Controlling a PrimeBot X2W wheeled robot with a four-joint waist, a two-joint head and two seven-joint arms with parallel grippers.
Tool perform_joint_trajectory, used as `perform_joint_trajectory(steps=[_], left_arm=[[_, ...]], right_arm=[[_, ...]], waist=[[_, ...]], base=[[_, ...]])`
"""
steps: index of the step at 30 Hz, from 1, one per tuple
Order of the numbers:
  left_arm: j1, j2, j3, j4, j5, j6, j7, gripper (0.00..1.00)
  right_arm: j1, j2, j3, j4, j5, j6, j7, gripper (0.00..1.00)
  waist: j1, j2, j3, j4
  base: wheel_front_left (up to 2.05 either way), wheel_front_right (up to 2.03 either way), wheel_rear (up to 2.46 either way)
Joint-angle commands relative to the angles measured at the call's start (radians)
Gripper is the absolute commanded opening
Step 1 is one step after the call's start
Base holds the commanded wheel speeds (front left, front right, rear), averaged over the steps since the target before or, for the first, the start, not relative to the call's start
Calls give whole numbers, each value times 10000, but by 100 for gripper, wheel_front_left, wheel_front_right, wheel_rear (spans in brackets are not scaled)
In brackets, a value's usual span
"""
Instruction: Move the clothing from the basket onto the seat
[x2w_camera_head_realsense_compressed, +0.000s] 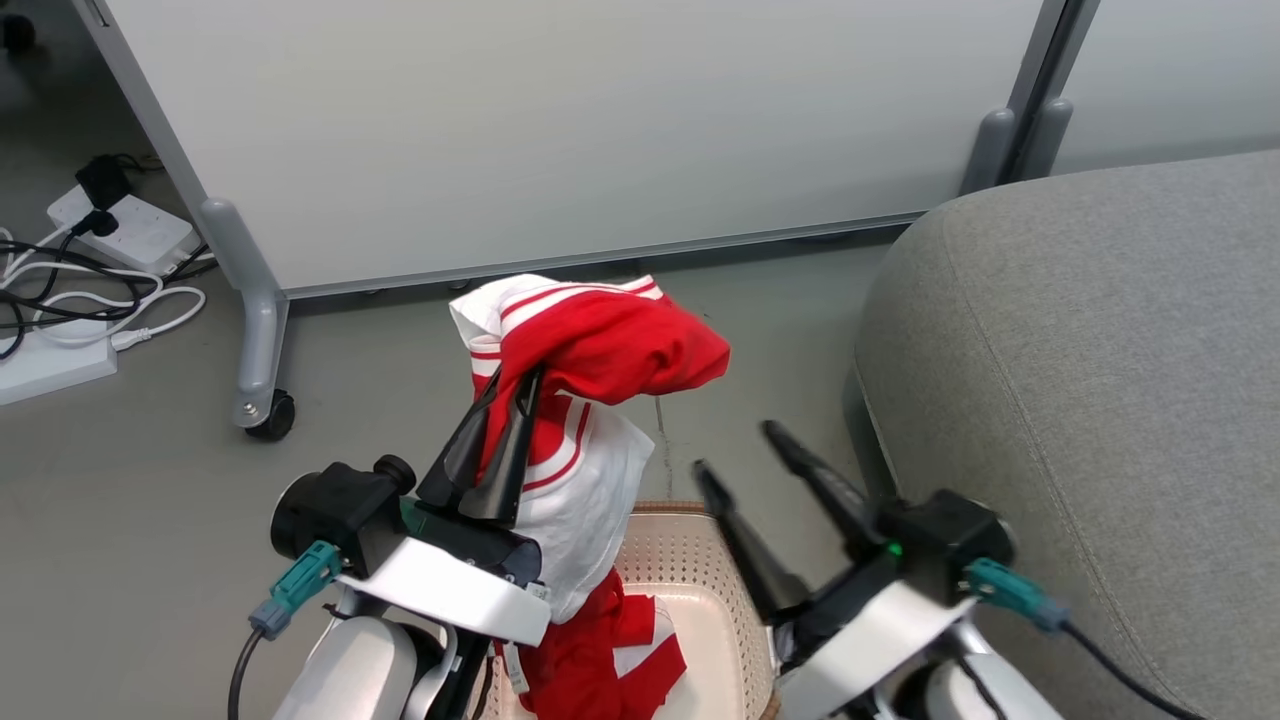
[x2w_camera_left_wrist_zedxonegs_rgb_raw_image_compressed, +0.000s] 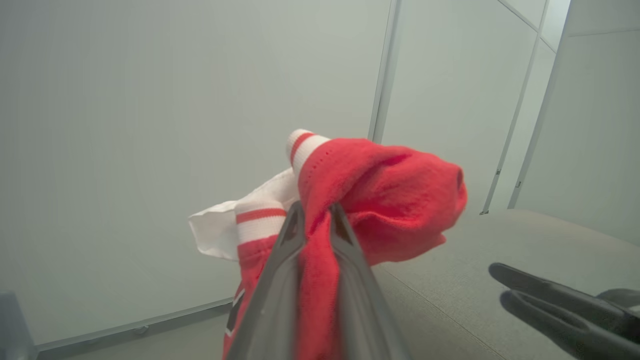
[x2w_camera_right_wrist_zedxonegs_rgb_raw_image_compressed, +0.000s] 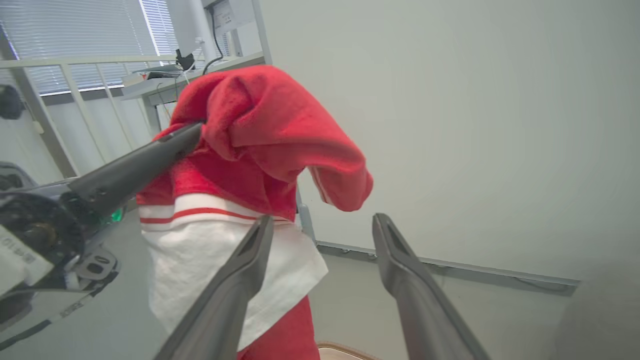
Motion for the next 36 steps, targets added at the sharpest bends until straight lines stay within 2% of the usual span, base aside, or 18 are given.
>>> perform_joint_trajectory(steps=[1, 9, 15, 21, 22, 23, 24, 31, 32, 33, 34, 35, 36], left_arm=[[-118, 11, -24, 24, 12, -7, -6, 0], [-282, -101, -292, 100, -31, -94, -40, 0], [-362, -122, -446, 45, -13, -94, -72, 0], [-403, -132, -531, 66, -70, -137, -94, 0], [-419, -136, -556, 87, -85, -156, -100, 0], [-425, -138, -567, 90, -100, -159, -107, 0], [-433, -138, -577, 97, -101, -163, -109, 0], [-429, -107, -621, 85, -116, -136, -125, 0], [-435, -101, -623, 70, -111, -116, -124, 14], [-435, -97, -628, 55, -112, -104, -119, 42], [-446, -82, -623, 42, -98, -81, -121, 77], [-458, -64, -606, 33, -54, -34, -127, 100], [-463, -46, -581, 8, -14, 3, -152, 100]], right_arm=[[-237, -57, 285, 56, 120, 23, 22, 100], [-1574, -60, 2688, 1113, 934, 23, -228, 100], [-2761, -53, 3692, 2517, 1386, 23, -686, 100], [-3468, -46, 4433, 3274, 1778, 23, -877, 100], [-3569, -51, 4542, 3396, 1899, 23, -937, 74], [-3653, -51, 4684, 3499, 2027, 23, -943, 31], [-3724, -51, 4767, 3569, 2153, 23, -966, 0], [-4101, -54, 5050, 4060, 2782, 23, -1233, 0], [-4144, -56, 5014, 4089, 2856, 23, -1279, 0], [-4159, -53, 4964, 4098, 2912, 23, -1322, 0], [-4176, -53, 4911, 4127, 2939, 23, -1381, 0], [-4193, -54, 4841, 4149, 2973, 23, -1400, 0], [-4203, -53, 4767, 4177, 2997, 23, -1451, 0]], waist=[[0, 0, 19, 52], [0, 0, 64, 303], [0, 0, 147, 439], [0, 0, 199, 537], [0, 0, 196, 569], [0, 0, 196, 594], [0, 0, 194, 620], [0, 0, 189, 681], [0, 0, 193, 674], [0, 0, 195, 667], [0, 0, 203, 658], [0, 0, 211, 647], [0, 0, 218, 635]], base=[[0, 0, 0], [0, 0, 0], [0, 0, 0], [0, 0, 0], [0, 0, 0], [0, 0, 0], [0, 0, 0], [0, 0, 0], [0, 0, 0], [0, 0, 0], [0, 0, 0], [0, 0, 0], [0, 0, 0]])
